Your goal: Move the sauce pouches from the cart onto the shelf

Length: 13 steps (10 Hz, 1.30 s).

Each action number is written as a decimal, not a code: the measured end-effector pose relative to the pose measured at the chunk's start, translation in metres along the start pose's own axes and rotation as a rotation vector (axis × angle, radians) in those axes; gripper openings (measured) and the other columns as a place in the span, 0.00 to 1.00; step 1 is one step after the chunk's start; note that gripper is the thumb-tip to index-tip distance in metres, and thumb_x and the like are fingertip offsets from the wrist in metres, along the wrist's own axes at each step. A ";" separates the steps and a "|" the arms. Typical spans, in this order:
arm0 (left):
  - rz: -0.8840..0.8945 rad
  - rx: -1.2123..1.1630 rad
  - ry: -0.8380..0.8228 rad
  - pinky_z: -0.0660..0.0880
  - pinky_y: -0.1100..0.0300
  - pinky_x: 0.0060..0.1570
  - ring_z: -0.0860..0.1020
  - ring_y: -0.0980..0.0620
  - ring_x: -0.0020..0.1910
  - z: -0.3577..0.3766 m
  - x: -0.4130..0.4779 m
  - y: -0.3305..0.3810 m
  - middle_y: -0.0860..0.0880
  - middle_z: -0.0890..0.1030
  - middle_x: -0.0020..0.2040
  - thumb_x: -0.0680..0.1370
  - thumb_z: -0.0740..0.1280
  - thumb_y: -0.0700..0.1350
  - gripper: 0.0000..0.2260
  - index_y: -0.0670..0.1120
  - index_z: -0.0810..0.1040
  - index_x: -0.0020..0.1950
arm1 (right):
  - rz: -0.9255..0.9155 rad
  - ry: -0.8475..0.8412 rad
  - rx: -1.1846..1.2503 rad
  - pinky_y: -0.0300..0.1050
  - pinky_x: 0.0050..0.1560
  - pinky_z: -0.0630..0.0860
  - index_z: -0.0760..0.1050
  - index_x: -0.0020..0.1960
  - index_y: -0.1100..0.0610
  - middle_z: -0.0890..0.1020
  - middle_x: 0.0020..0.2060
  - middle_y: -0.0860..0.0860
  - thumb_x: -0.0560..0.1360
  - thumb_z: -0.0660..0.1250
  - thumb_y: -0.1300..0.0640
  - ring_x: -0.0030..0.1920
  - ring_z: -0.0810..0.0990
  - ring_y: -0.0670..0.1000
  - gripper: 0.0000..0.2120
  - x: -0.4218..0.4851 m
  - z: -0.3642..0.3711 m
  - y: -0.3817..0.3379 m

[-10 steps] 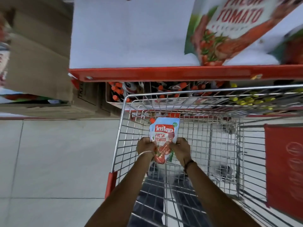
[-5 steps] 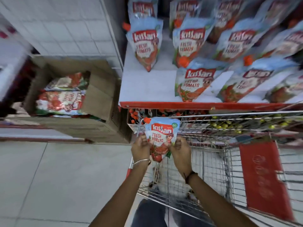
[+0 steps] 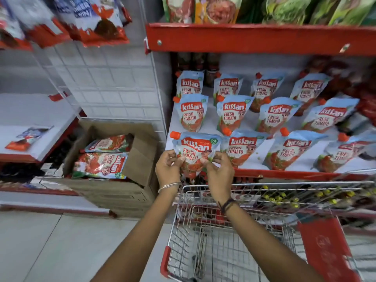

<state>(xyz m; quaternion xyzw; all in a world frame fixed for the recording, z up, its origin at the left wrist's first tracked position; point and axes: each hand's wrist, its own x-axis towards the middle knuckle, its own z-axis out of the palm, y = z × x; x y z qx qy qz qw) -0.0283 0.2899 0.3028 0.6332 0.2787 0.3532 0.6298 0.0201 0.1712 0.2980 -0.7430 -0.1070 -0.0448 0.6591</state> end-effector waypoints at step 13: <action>0.656 0.218 0.048 0.63 0.71 0.65 0.65 0.58 0.67 0.024 0.015 0.037 0.37 0.68 0.66 0.75 0.64 0.39 0.16 0.37 0.70 0.62 | 0.015 -0.100 -0.227 0.43 0.57 0.75 0.66 0.67 0.55 0.72 0.63 0.51 0.78 0.61 0.53 0.60 0.75 0.48 0.19 -0.032 -0.021 0.044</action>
